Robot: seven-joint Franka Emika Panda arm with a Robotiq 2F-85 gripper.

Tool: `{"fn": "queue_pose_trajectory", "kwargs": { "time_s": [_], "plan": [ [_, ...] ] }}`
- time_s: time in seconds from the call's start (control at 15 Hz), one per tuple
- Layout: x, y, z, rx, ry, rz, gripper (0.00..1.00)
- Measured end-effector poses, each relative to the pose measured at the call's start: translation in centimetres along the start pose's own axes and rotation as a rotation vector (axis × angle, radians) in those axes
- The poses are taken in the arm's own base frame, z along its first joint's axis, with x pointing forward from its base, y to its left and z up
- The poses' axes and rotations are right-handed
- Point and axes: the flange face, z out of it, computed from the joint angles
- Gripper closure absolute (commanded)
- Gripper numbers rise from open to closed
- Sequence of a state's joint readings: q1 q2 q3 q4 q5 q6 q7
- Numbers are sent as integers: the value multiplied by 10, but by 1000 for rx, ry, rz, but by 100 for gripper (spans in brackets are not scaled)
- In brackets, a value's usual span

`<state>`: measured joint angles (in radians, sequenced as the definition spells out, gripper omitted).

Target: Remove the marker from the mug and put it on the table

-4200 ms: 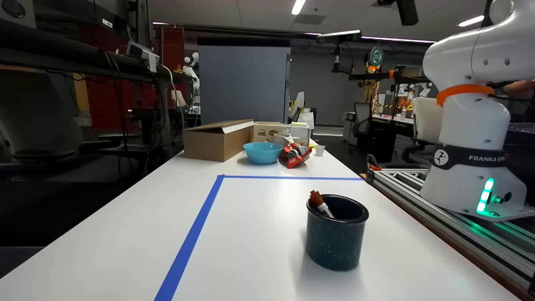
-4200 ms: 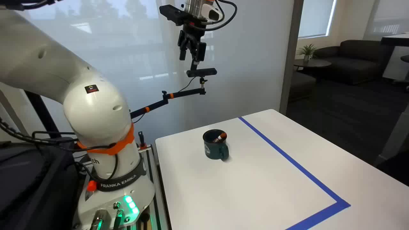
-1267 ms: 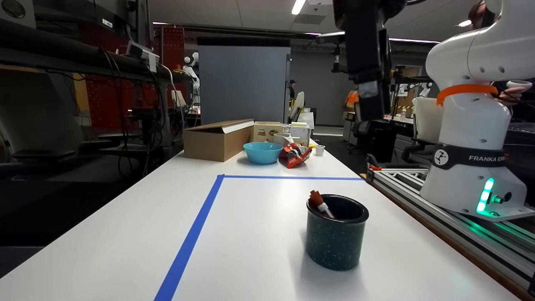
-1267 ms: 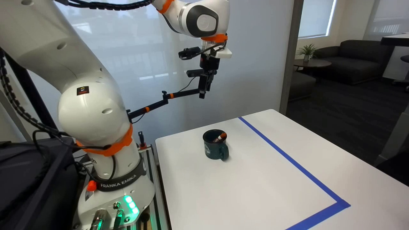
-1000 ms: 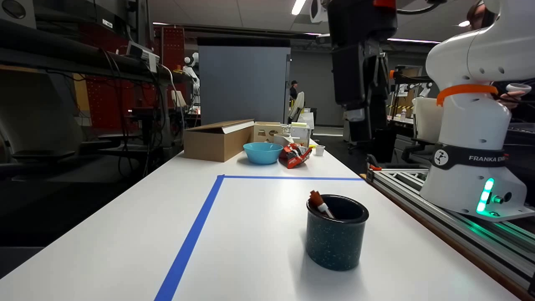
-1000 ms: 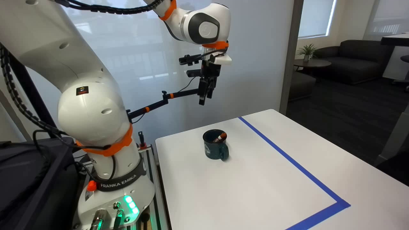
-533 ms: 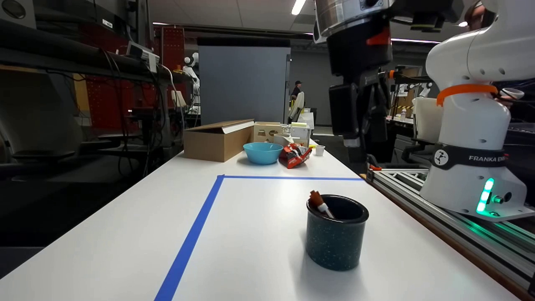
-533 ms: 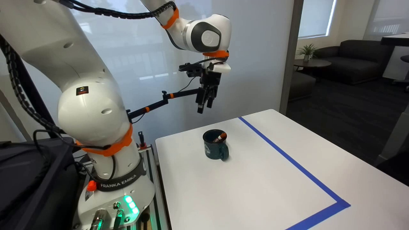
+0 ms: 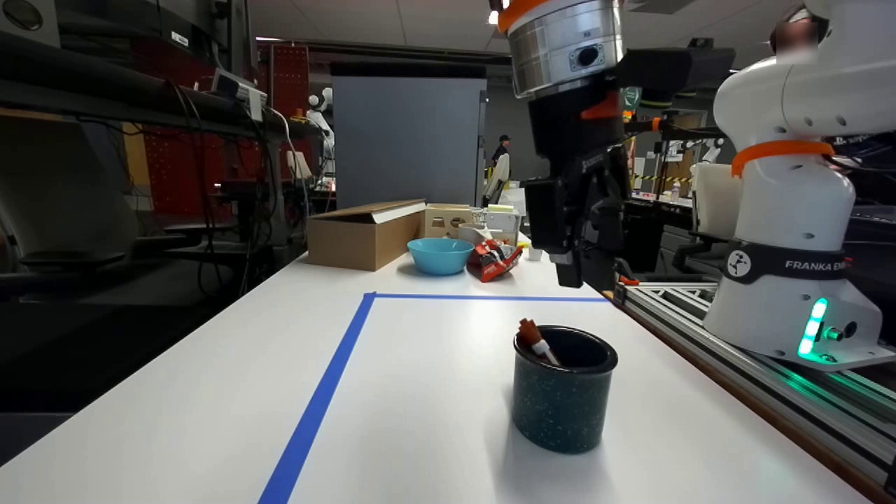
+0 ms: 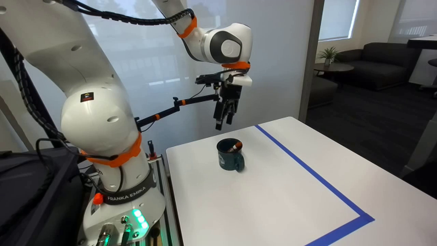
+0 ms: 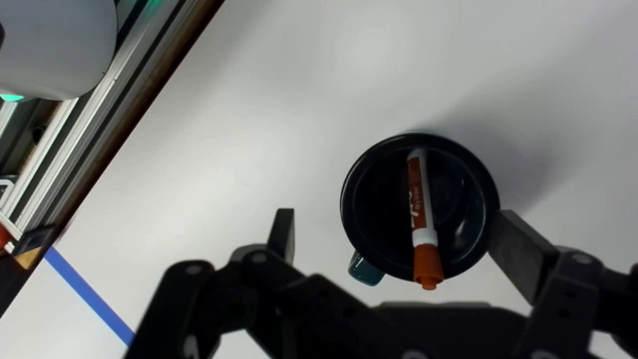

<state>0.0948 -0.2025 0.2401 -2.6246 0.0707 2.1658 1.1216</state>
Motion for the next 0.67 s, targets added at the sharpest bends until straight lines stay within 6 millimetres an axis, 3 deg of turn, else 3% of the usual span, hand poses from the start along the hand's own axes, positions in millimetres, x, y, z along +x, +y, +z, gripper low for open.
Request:
{"fn": "queue_pose_trajectory", "kwargs": {
  "time_s": [0.4, 0.67],
  "plan": [
    [28, -5, -7, 118, 88, -55, 0],
    [27, -12, -11, 175, 96, -103, 0]
  ]
}}
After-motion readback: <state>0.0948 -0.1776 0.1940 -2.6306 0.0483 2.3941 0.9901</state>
